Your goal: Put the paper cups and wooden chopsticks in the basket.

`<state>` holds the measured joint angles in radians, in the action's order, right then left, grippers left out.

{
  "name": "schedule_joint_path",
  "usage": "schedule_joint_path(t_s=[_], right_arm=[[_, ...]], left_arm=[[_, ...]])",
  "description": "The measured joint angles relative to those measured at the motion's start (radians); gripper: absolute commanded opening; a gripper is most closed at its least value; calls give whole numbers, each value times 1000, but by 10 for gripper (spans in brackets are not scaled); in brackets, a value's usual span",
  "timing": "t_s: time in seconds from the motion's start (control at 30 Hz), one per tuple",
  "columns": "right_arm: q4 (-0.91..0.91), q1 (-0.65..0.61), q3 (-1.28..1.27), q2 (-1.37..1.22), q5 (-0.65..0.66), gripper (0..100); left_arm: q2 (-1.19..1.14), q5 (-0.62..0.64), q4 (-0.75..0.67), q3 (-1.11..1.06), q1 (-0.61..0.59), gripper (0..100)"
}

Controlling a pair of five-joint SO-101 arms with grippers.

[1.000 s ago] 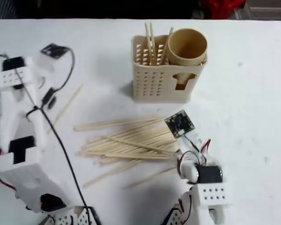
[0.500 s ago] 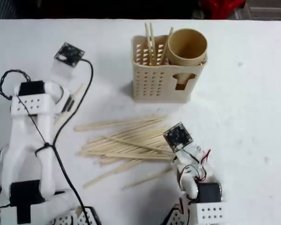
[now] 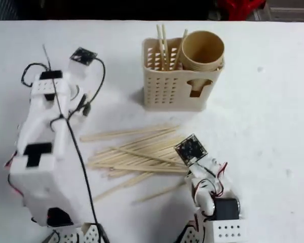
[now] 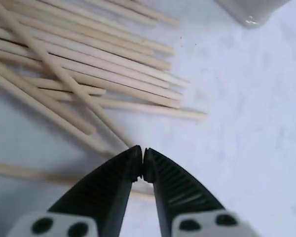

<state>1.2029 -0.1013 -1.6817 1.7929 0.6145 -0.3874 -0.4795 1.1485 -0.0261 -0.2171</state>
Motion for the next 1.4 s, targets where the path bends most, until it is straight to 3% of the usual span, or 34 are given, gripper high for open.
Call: schedule_joint_path(t_s=[0.13,0.53,0.77,0.97,1.2,1.4], right_arm=[[0,2,0,0,0,21],[0,0,0,0,0,21],[0,2,0,0,0,21],[0,2,0,0,0,21],[0,2,0,0,0,21],[0,2,0,0,0,21]], left_arm=[[-158,0,40,115,-23,186],[-356,2,267,405,-25,22],[-356,0,384,509,-40,23],[-178,17,571,681,-37,23],[176,141,626,812,129,23],[336,253,442,830,393,23]])
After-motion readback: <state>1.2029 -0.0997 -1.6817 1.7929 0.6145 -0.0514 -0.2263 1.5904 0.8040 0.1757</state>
